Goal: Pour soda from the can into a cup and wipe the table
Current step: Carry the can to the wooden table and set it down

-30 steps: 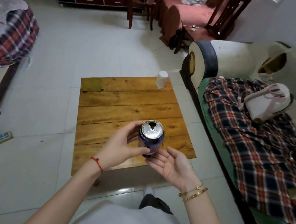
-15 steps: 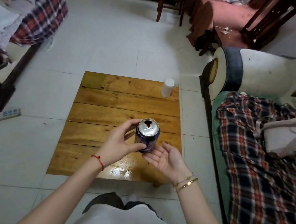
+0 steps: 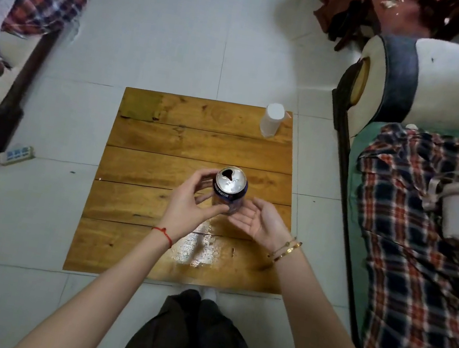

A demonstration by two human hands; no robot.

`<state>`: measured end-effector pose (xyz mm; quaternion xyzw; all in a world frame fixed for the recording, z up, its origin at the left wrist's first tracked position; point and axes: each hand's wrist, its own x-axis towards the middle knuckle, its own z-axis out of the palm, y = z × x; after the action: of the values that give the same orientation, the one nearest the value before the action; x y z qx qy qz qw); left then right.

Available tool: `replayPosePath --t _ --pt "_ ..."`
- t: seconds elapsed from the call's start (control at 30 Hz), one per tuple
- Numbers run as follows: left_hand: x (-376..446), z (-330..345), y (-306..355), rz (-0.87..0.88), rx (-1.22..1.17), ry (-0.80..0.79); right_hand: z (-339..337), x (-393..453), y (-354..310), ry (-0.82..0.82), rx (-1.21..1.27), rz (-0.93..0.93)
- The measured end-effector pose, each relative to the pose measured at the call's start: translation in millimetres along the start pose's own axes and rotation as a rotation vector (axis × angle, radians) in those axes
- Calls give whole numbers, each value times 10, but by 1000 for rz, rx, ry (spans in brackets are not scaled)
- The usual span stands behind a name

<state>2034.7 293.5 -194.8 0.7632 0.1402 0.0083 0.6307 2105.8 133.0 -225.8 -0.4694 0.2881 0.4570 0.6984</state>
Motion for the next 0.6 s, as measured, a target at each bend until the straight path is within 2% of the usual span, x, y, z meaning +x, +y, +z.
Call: replayPosePath --t 0.27,0.43,0.6 --pt "498 42 -878 -65 55 -47 -214 930 -32 14 -108 89" --pt "591 231 -1549 -121 29 30 -429 1551 235 79 -40 123" --pt "592 439 -2099 -141 24 143 -651 1920 597 195 57 68"
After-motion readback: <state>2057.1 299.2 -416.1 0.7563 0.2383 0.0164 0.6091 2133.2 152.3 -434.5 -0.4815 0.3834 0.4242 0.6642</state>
